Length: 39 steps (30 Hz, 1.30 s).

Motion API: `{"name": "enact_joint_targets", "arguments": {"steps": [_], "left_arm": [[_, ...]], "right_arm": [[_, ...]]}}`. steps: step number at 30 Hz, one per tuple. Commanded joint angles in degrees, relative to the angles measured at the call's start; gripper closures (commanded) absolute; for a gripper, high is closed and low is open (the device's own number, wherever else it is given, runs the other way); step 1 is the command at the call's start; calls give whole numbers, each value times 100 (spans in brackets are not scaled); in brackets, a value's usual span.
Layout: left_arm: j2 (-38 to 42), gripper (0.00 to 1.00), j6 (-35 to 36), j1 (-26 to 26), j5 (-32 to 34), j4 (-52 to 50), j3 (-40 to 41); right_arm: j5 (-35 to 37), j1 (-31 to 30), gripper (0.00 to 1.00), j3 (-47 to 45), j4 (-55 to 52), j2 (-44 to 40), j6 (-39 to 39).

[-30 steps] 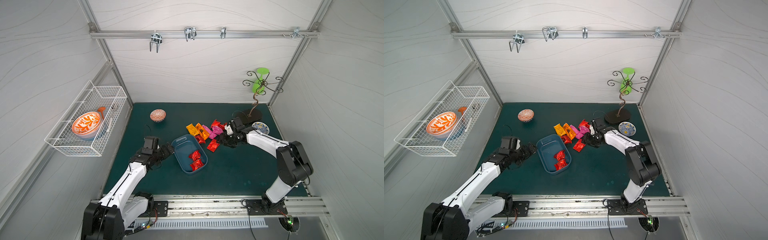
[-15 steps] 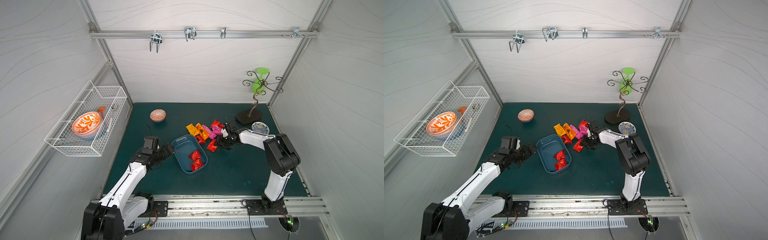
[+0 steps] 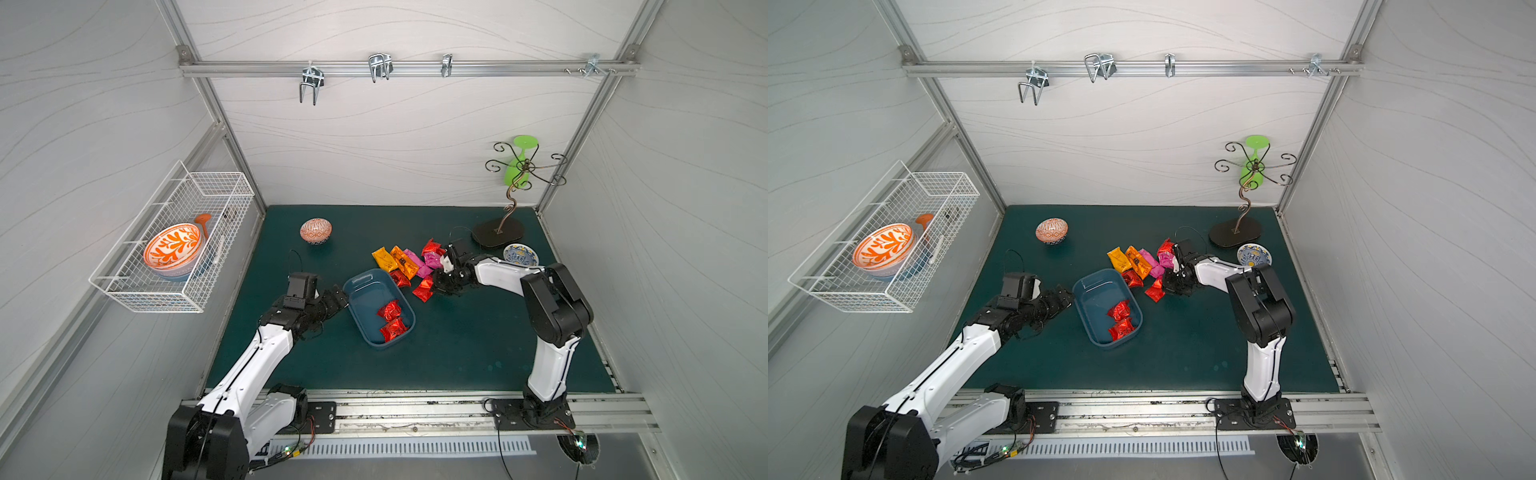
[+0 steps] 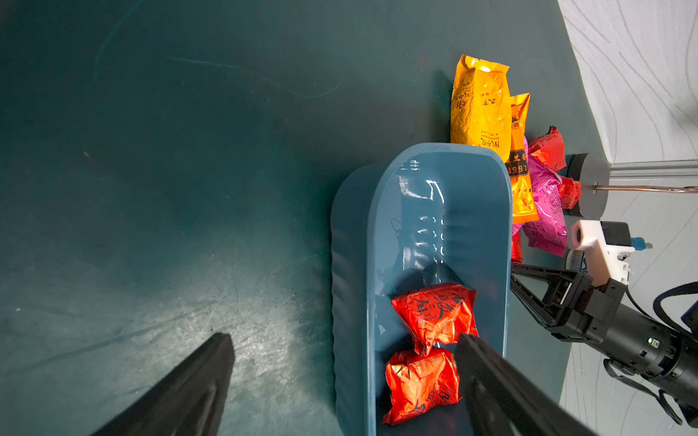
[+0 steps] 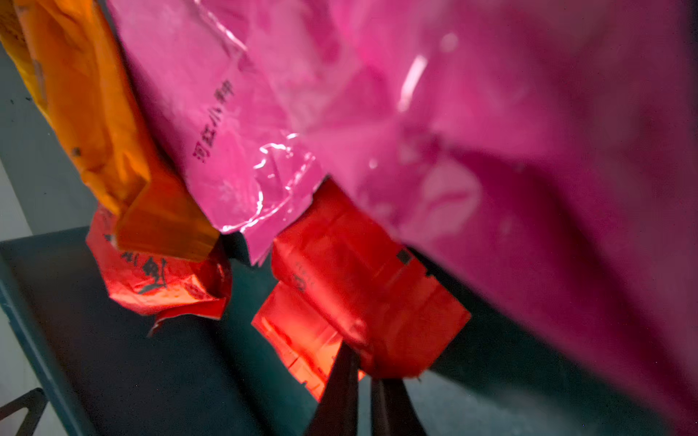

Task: Put the tea bags into the storage box
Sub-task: Pick up the tea bag from the center of the board, then place the tea bag in the storage box.

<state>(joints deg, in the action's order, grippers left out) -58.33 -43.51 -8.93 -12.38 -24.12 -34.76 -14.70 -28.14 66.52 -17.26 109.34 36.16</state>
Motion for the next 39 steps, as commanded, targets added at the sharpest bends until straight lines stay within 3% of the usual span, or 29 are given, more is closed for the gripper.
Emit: {"name": "enact_joint_targets", "arguments": {"steps": [1,15,22,31,39], "left_arm": [[76,4,66,-16,76,5,-30],[112,4,65,-17,147,-3,-96],[95,4,65,-13,251,4,-145],[271,4,-101,-15,331,-31,23],[671,3,17,-17,582,-254,76]], "right_arm": [[175,-34,100,36,-75,159,-65],[81,-161,100,-262,-610,-1215,-442],[387,-950,100,184,-1054,-1730,-610],[547,-2345,100,1354,-960,-983,-537],[608,-2689,100,1839,-762,27,16]]}}
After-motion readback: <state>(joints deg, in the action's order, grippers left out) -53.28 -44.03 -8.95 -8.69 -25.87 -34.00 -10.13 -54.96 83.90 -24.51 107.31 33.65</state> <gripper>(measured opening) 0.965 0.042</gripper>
